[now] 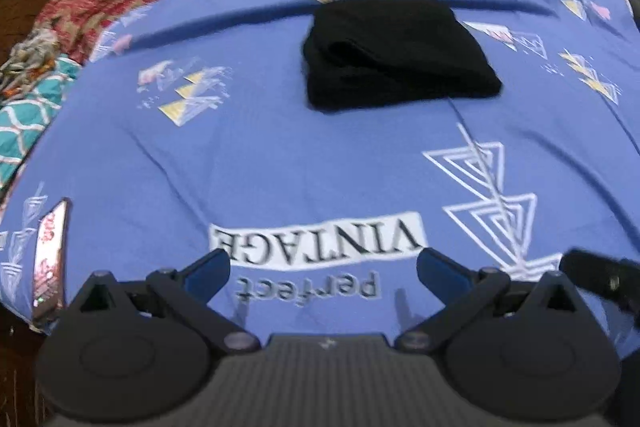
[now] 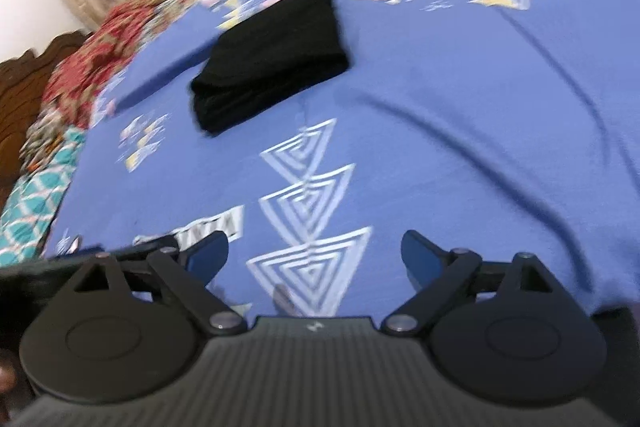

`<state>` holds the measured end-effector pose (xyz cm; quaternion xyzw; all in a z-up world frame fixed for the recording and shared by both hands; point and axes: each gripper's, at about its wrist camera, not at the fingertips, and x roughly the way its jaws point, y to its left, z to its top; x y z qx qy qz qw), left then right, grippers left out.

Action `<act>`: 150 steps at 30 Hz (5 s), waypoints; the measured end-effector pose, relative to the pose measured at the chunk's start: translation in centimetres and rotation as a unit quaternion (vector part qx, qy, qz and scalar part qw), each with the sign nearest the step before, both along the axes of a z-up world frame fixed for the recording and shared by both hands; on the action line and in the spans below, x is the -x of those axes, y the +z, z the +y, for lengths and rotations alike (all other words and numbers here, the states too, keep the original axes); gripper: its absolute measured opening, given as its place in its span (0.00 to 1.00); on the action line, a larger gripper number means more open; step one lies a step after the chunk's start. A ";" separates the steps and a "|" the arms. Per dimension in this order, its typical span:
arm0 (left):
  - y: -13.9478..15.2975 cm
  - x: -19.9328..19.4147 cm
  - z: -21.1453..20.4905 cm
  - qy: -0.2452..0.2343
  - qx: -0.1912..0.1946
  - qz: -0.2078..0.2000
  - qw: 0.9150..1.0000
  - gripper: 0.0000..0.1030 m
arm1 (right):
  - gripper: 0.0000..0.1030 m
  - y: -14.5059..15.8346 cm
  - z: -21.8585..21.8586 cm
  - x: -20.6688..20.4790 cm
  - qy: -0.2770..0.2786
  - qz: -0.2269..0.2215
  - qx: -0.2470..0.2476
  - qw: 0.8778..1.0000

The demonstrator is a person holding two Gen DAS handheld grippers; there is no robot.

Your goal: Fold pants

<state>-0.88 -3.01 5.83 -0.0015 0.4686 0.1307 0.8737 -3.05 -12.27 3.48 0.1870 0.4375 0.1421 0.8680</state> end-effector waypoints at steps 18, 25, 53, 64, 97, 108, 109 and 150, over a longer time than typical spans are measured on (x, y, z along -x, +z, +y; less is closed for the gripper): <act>-2.7 -1.0 -0.7 -0.004 0.003 0.064 0.998 1.00 | 1.00 -2.4 -2.6 -1.1 -0.013 0.069 -0.018 0.997; -4.3 -1.2 0.2 0.002 0.039 0.094 0.995 1.00 | 1.00 -2.4 -2.2 -1.6 -0.010 0.068 0.000 0.998; -5.4 -1.3 1.9 -0.003 0.088 0.094 0.992 1.00 | 1.00 -2.6 -0.6 -1.4 -0.029 0.056 0.027 0.998; -4.4 -0.9 2.0 0.000 0.072 0.092 0.993 1.00 | 1.00 -1.7 -1.0 -1.1 -0.022 0.048 0.016 0.998; -0.3 2.2 3.1 0.024 -0.065 0.047 0.997 1.00 | 1.00 3.0 -0.2 0.2 0.007 -0.034 -0.004 0.999; -1.0 2.2 2.6 0.008 -0.042 0.065 0.997 1.00 | 1.00 2.7 -0.2 0.2 0.008 -0.027 -0.007 1.000; -1.0 2.2 2.5 0.006 -0.037 0.067 0.997 1.00 | 1.00 2.7 -0.2 0.1 0.008 -0.026 -0.007 1.000; -1.7 2.0 1.4 -0.012 -0.010 0.086 0.996 1.00 | 1.00 2.6 -0.8 -0.5 0.016 -0.032 0.000 0.999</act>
